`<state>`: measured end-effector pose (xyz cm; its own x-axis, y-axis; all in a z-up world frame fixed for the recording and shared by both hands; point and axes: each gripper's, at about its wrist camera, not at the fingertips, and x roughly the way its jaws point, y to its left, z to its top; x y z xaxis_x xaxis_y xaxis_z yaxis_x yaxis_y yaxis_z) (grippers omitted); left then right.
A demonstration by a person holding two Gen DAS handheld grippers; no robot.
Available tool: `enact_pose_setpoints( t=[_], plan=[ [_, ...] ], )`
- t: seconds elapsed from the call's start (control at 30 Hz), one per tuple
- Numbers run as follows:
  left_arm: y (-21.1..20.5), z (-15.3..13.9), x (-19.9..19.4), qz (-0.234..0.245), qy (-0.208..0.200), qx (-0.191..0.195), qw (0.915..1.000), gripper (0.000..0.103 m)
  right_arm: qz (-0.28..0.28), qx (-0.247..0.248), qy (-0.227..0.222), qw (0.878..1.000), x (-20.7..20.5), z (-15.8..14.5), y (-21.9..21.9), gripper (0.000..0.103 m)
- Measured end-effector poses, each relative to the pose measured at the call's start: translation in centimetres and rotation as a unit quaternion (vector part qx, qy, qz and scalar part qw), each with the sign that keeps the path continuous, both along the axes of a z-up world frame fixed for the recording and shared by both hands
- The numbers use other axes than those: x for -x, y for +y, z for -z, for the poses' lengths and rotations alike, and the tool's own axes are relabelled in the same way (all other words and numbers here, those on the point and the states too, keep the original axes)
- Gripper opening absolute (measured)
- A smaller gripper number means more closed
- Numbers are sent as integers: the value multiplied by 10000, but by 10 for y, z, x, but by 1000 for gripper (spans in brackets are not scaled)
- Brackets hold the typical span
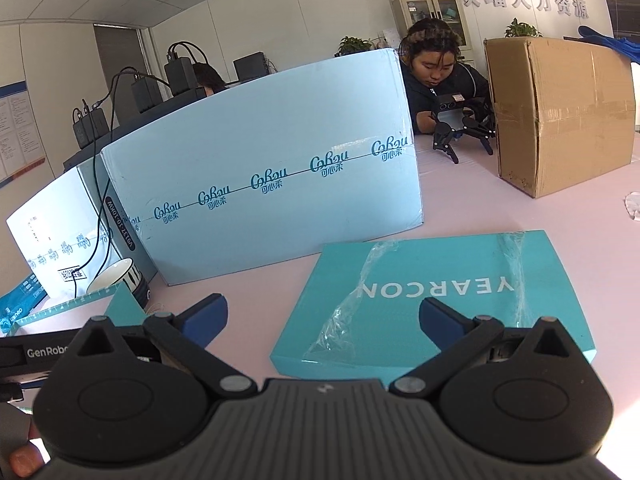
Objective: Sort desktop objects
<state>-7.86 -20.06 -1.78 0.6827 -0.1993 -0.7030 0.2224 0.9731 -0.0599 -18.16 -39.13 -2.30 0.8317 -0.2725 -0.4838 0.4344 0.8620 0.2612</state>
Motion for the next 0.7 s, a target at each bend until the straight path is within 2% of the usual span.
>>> enact_pose_setpoints(
  t=[0.27,0.5,0.7],
  plan=[
    [-10,0,6,195,-89,-137,9997,103,469,-122,-27,9988,15,6,-19,103],
    [-15,-9,7,392,-175,-86,9990,103,1002,-260,-14,9946,24,8,-38,103],
    [-18,-11,6,503,-216,24,9985,103,1300,-141,25,9914,29,8,-46,103]
  ],
)
